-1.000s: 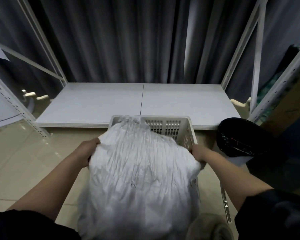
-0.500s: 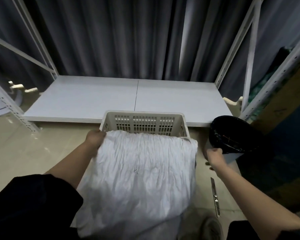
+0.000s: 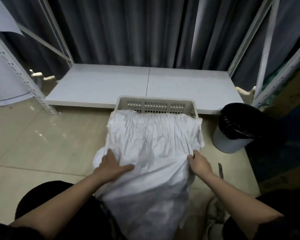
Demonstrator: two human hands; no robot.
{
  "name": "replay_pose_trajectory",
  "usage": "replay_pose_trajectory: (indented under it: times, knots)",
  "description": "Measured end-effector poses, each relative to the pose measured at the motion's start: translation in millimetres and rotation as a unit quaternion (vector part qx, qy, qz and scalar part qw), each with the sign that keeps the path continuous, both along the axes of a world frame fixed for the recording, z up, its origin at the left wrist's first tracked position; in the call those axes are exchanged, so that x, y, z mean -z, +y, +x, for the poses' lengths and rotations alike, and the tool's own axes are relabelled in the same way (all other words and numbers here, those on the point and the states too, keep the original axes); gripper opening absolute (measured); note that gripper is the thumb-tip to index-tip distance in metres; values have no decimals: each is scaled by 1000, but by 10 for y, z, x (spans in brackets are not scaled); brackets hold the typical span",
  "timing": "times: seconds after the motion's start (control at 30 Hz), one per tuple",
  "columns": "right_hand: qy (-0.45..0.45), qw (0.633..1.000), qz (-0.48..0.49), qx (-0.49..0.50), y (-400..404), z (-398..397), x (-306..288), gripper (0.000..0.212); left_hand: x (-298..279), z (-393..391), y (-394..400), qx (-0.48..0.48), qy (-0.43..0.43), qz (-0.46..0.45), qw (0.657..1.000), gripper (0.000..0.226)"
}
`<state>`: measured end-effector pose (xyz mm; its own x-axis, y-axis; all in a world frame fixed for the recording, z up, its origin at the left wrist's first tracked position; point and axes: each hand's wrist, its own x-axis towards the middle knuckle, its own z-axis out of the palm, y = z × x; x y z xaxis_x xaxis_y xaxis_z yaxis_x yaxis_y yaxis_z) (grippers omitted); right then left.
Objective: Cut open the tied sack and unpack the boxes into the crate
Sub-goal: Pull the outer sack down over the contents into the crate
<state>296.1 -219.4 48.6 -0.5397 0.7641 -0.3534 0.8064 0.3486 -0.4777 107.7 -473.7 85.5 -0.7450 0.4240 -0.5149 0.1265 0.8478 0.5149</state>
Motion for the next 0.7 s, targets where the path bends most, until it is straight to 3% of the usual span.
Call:
replay_pose_trajectory:
  times: [0.07,0.1,0.2,0.27,0.33,0.37,0.5,0.63,0.7]
  knots:
    - [37,999,23,28,38,-94,-108,23,117,192,-197,89,-48,-87,991,148]
    - [51,997,31,42,63,-127,-130,24,159,278,-266,133,-22,-143,981,139]
    - [52,994,65,68,83,-192,-225,27,247,329,-311,183,160,-214,946,66]
    - [59,992,63,87,105,-228,-279,31,187,298,-262,242,228,-200,922,37]
    - [71,990,50,111,140,-242,-320,36,112,243,-240,310,251,-161,903,24]
    - [84,988,39,123,183,-239,-317,37,50,217,-247,311,246,-123,910,20]
    - [228,952,-109,170,343,-239,-410,25,-334,46,-209,186,204,66,959,17]
    - [272,923,-241,128,350,-171,-801,66,-675,-102,178,120,183,189,957,30]
    - [248,955,-148,69,328,-164,-957,67,-813,-185,464,90,167,220,957,31]
